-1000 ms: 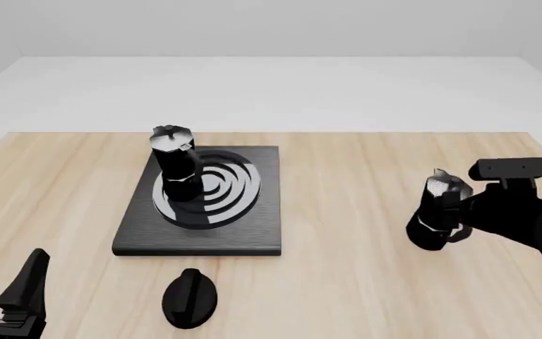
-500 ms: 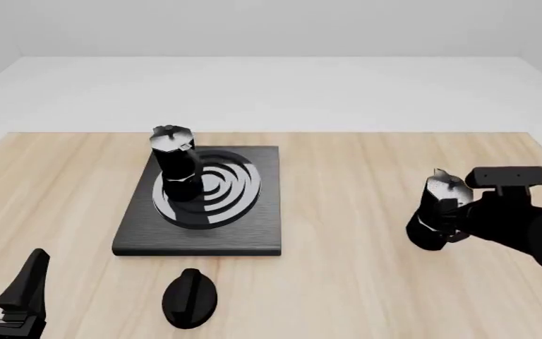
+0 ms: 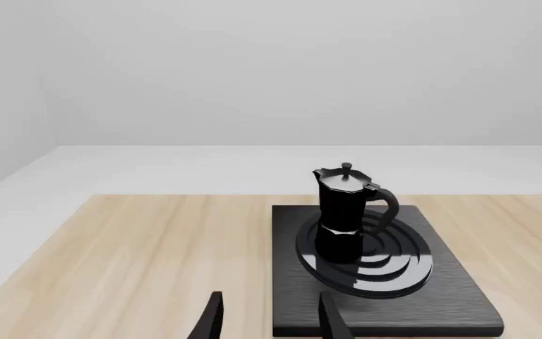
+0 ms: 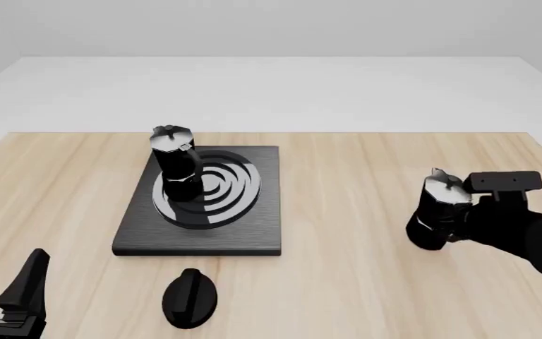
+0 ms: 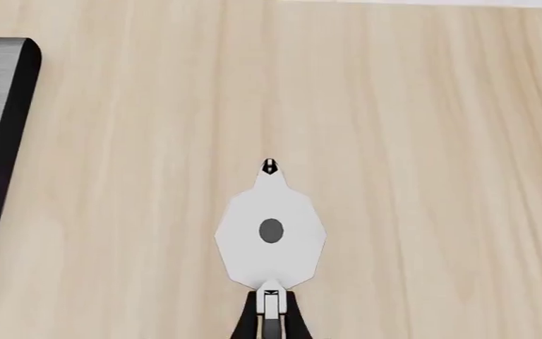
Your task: Put both moka pots on the stove.
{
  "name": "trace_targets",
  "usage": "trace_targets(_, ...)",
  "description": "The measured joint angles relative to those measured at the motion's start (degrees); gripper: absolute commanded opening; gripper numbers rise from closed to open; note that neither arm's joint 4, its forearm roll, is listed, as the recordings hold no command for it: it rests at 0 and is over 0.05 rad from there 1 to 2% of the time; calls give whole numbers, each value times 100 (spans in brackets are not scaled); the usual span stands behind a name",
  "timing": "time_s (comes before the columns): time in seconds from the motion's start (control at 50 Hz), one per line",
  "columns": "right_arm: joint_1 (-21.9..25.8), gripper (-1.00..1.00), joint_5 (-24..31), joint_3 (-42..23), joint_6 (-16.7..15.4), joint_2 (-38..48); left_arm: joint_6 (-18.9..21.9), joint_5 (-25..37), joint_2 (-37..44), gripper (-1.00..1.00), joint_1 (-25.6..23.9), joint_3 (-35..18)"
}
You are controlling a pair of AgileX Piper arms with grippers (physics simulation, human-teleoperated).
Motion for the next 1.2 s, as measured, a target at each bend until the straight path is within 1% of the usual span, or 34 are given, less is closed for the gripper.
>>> trace_targets(0.34,215,-100,-63,218,-299,-343,0,0,0,100,0,0)
trace_targets(0.58,472,-100,158,22,-373,-711,0,0,0,100,0,0)
trace_targets(0.74,719,-100,414,-350,-390,-772,0,0,0,100,0,0)
trace_targets(0.9,1104,-100,699,-879,-426,-701,0,0,0,100,0,0)
trace_targets(1.2,1872,-100,1016,-2004,-477,-122,0,0,0,100,0,0)
